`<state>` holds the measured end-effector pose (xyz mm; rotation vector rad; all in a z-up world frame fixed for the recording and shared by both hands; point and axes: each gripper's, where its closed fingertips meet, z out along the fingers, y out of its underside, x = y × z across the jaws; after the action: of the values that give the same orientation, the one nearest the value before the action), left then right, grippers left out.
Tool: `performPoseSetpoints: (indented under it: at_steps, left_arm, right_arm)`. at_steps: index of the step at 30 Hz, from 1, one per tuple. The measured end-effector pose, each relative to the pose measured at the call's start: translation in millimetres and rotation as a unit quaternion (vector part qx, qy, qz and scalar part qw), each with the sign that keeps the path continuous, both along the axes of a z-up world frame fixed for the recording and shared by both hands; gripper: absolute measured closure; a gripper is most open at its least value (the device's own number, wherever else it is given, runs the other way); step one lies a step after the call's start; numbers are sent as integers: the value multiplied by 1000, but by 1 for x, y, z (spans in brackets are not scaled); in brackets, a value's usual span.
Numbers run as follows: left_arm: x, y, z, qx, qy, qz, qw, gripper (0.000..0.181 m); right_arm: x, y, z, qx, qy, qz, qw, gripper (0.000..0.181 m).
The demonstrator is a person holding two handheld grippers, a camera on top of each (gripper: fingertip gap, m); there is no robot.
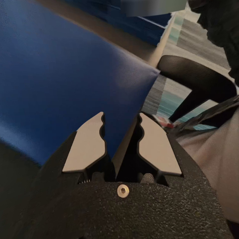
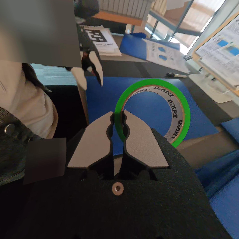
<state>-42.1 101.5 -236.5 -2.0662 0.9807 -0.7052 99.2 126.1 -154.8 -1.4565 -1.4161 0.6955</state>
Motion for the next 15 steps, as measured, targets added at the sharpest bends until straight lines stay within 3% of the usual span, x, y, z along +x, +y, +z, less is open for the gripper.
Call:
performPoseSetpoints:
  at_steps: [4,6,10,12,15]
  left_arm:
    - [-77,19,21,145,30,104,983,150]
    - [-89,26,21,188,58,110,974,170]
    - [-77,29,-44,102,179,60,977,181]
    - [-72,32,-53,89,179,61,978,178]
    - [-70,35,-42,84,151,59,983,178]
  right_arm:
    - [-20,-3,-18,-44,-12,36,998,171]
    - [-32,-1,-34,-69,-54,51,995,171]
    - [-56,4,-66,-142,-136,90,976,170]
    - [-64,14,-84,-163,-178,93,966,170]
    - [-79,20,-91,-205,-191,121,952,170]
